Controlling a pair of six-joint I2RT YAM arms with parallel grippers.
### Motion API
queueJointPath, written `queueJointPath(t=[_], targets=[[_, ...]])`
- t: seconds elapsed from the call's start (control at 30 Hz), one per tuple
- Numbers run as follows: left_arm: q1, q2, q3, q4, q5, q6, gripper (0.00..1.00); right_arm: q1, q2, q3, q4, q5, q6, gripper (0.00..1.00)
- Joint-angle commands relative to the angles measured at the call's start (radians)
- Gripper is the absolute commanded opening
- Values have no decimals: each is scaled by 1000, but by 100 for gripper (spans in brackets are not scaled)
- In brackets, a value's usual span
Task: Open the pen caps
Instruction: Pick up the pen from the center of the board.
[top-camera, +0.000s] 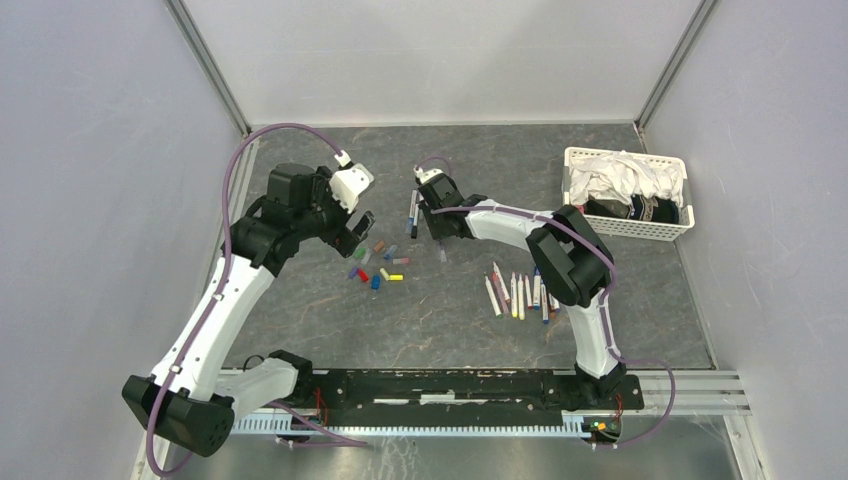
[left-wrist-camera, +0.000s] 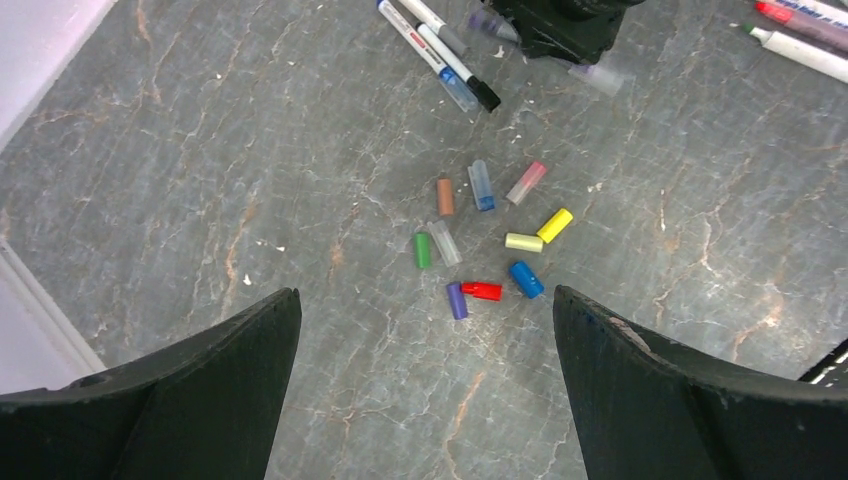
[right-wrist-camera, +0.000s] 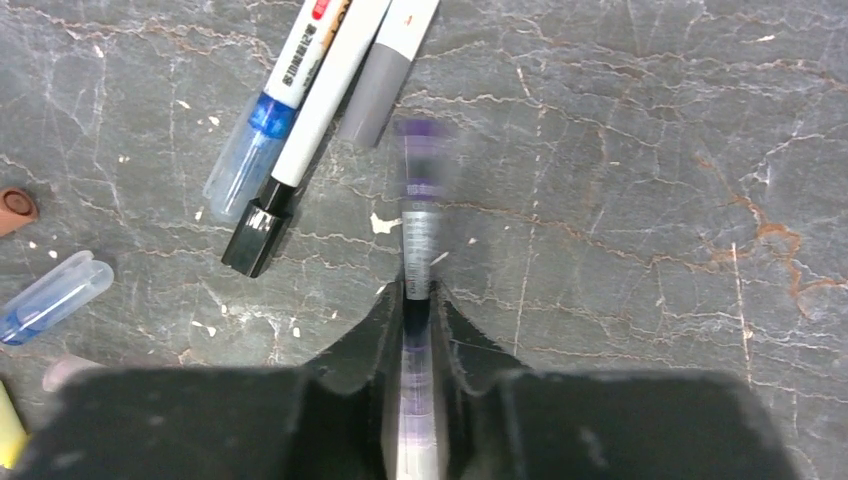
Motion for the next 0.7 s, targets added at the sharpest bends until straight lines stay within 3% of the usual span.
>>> queueJointPath(t=[0.0,0.03,0.2,0.33,0.5,0.67], targets=[[2,-1,44,-9,54,-70,100,-1,11,27,-30,17,-9,8],[3,0,42,-9,63,-72,100,-2,-4,32,-30,12,-2,0],[1,-4,16,30,135,-116,100,-9,-185,-5,53,-2,94,0],[2,-27,-50,111,232,-202,100,1,-429,-202,293,-20,283,0],[0,-27,-97,183,360,-287,100,98,-656,-436,555,101,447,0],[-1,20,-71,198,473,-352,99,208,-718,-483,638,225,515,0]])
